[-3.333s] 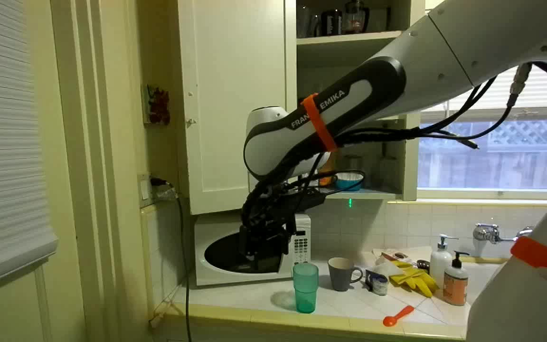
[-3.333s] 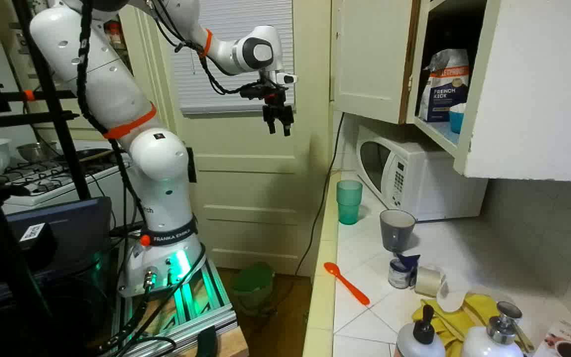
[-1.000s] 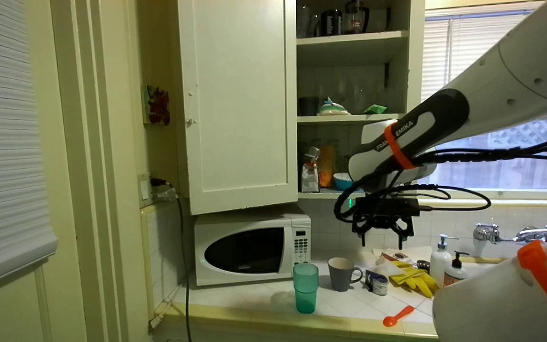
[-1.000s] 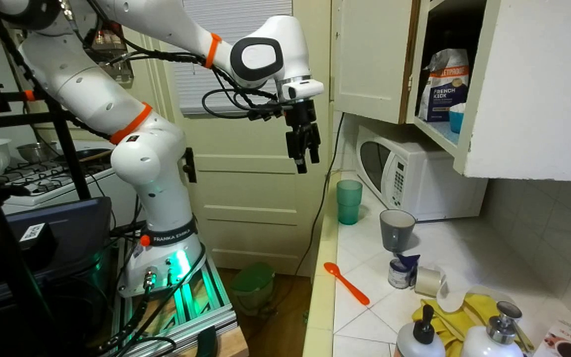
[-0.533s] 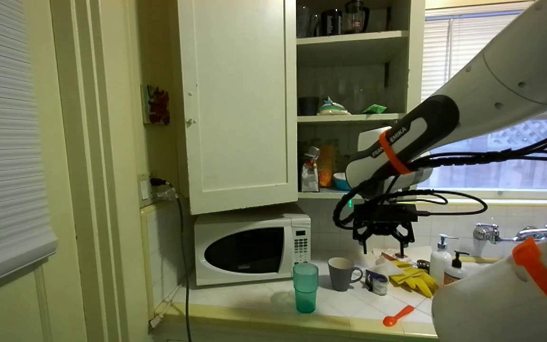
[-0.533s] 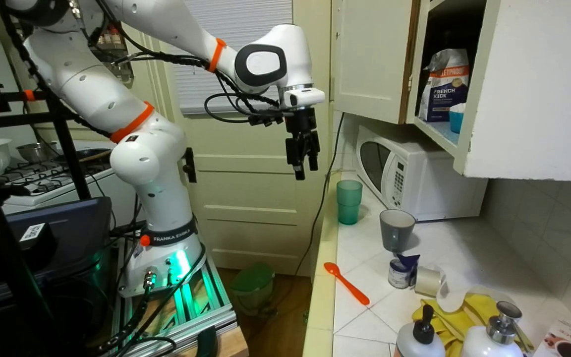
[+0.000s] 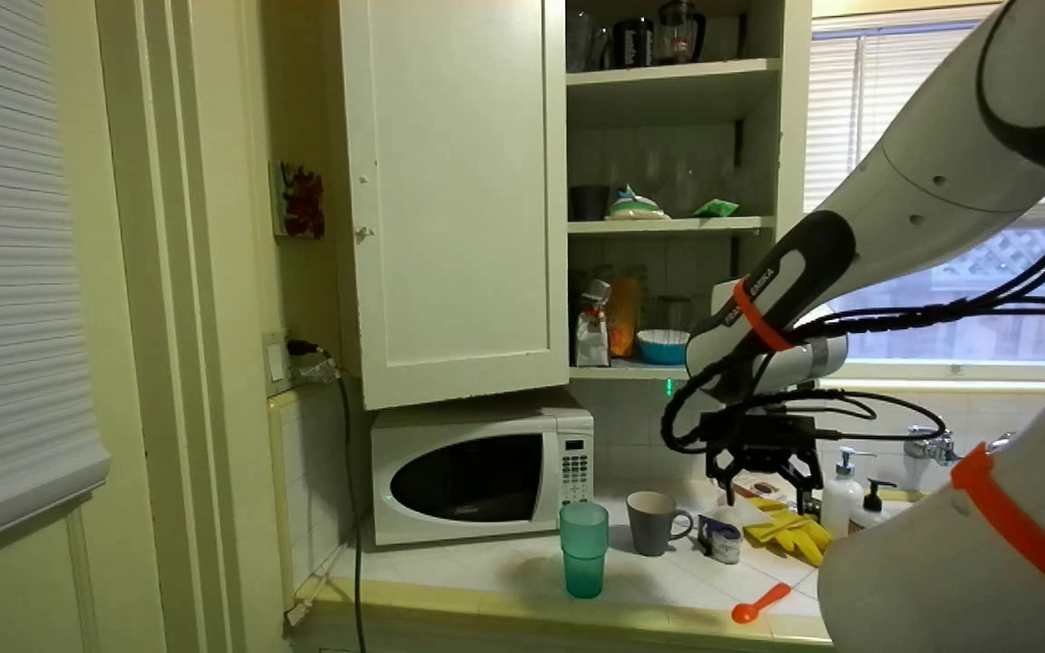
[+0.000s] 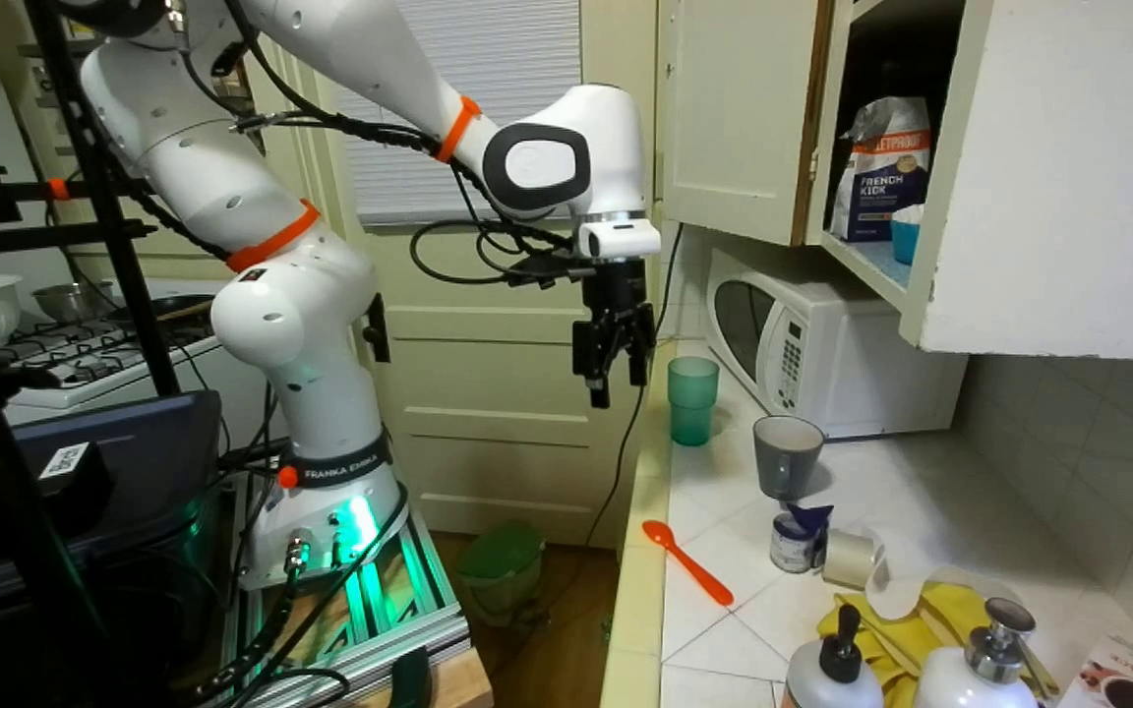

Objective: Put the spoon on the glass

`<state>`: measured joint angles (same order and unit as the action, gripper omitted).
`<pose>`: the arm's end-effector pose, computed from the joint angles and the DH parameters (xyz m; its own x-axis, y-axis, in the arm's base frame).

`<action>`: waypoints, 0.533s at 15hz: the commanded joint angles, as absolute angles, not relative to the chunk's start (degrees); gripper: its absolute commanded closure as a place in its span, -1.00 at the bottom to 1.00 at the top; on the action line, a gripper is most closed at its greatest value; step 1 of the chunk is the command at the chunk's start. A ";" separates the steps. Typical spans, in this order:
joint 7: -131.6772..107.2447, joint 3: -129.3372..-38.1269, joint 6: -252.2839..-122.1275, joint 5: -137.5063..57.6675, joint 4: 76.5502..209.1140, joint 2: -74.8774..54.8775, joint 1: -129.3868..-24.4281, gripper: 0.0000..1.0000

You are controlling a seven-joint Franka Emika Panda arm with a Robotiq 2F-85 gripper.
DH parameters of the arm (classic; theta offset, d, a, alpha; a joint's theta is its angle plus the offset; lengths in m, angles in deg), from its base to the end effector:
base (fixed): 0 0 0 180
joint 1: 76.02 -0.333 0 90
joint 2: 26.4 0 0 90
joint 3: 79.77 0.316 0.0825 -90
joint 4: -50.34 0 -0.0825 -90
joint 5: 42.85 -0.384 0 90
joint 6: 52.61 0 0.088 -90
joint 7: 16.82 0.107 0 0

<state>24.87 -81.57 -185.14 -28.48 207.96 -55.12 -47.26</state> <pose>0.3133 -0.1896 0.3719 0.4608 -0.8738 0.1554 -0.8873 -0.4500 0.1006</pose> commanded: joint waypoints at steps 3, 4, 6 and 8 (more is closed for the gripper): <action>23.08 -88.33 -199.55 -29.54 207.91 -47.29 -46.28 -1.00; 22.31 -89.52 -202.80 -30.01 207.93 -45.81 -46.27 -1.00; 19.72 -91.78 -208.71 -31.66 208.00 -43.01 -46.71 -1.00; 16.70 -93.16 -211.46 -34.26 208.03 -40.51 -47.53 -1.00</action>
<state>20.64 -91.31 -207.30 -30.48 208.05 -44.54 -46.53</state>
